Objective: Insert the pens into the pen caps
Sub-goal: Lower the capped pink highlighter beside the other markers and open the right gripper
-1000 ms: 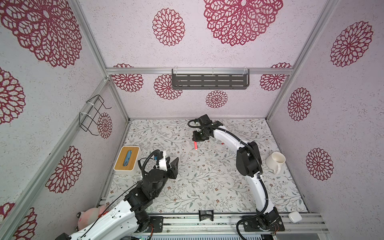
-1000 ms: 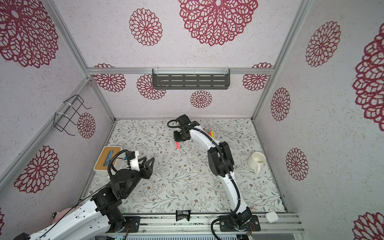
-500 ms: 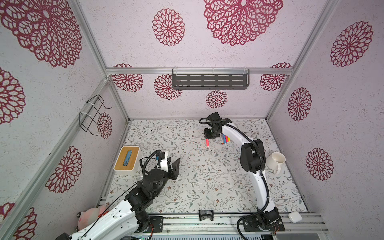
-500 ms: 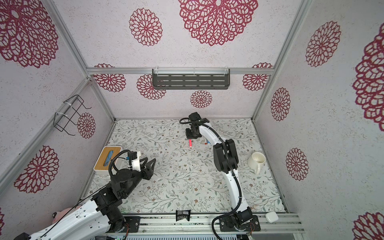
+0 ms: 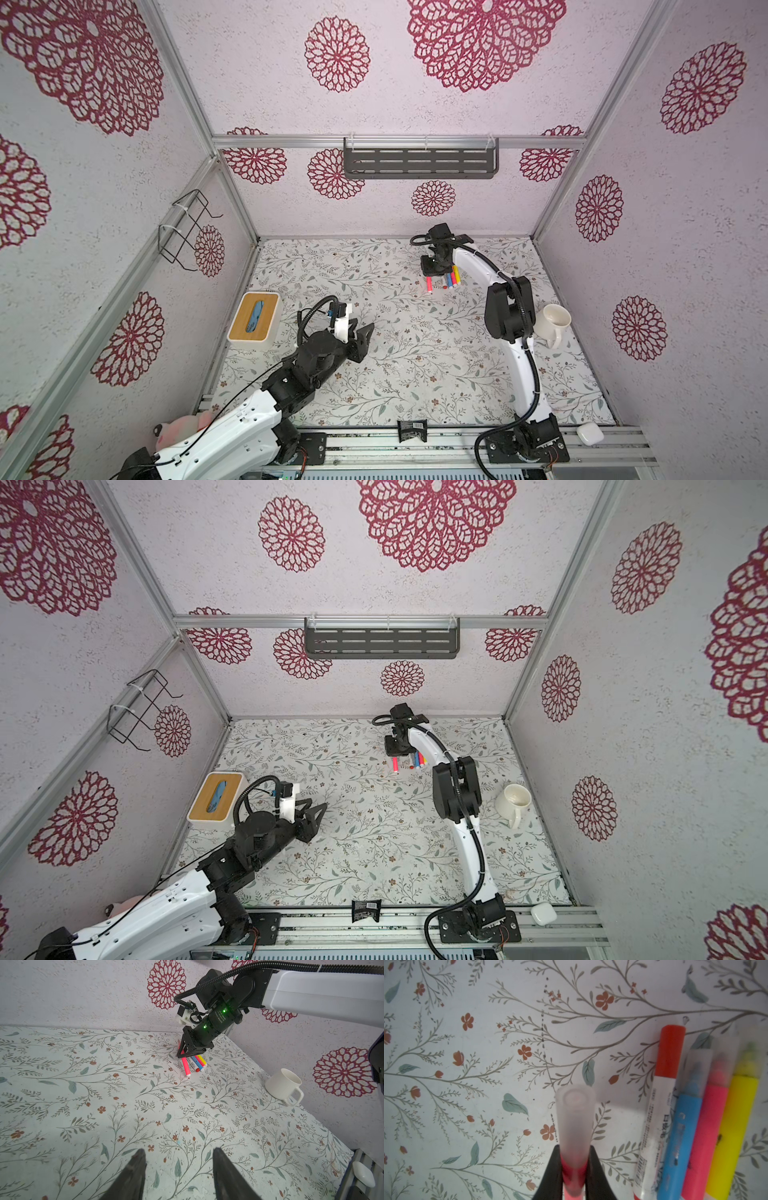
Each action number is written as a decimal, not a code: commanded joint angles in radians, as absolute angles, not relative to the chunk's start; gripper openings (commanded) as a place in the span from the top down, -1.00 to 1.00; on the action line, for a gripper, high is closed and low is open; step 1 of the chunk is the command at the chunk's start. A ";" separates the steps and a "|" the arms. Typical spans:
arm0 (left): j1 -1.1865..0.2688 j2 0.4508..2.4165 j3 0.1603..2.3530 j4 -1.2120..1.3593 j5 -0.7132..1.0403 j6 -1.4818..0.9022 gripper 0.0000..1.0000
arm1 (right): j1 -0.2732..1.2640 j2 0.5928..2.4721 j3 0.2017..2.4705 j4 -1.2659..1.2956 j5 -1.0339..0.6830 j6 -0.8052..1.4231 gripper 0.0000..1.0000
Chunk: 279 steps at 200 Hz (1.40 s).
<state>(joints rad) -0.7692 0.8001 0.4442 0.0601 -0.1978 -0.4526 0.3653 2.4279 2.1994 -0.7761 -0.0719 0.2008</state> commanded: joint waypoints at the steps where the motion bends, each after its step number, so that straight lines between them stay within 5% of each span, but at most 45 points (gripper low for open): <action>1: -0.760 0.809 0.463 0.099 -0.178 -0.441 -0.08 | 0.335 2.439 2.243 -0.813 -0.030 0.172 0.94; 29: -0.758 0.828 0.466 0.112 -0.170 -0.444 -0.08 | 0.330 2.445 2.263 -0.824 -0.003 0.174 0.76; 44: -0.757 0.839 0.469 0.112 -0.167 -0.445 -0.08 | 0.330 2.436 2.268 -0.827 0.003 0.180 0.18; 66: -0.755 0.845 0.474 0.105 -0.167 -0.441 -0.07 | 0.337 2.382 2.244 -0.814 0.042 0.190 -0.32; 159: -0.745 0.796 0.488 0.045 -0.309 -0.410 -0.09 | 0.354 1.912 1.847 -0.560 -0.031 0.225 -0.51; 237: -0.732 0.752 0.561 -0.035 -0.590 -0.311 -0.38 | 0.353 1.541 1.458 -0.298 0.046 0.224 -0.67; 255: -0.731 0.756 0.573 -0.043 -0.676 -0.297 -0.47 | 0.351 1.455 1.356 -0.230 0.079 0.226 -0.81; 263: -0.731 0.760 0.575 -0.043 -0.697 -0.281 -1.00 | 0.351 1.422 1.314 -0.199 0.089 0.223 -0.97; 279: -0.728 0.775 0.574 -0.033 -0.739 -0.249 -0.95 | 0.351 1.354 1.225 -0.135 0.111 0.211 -0.98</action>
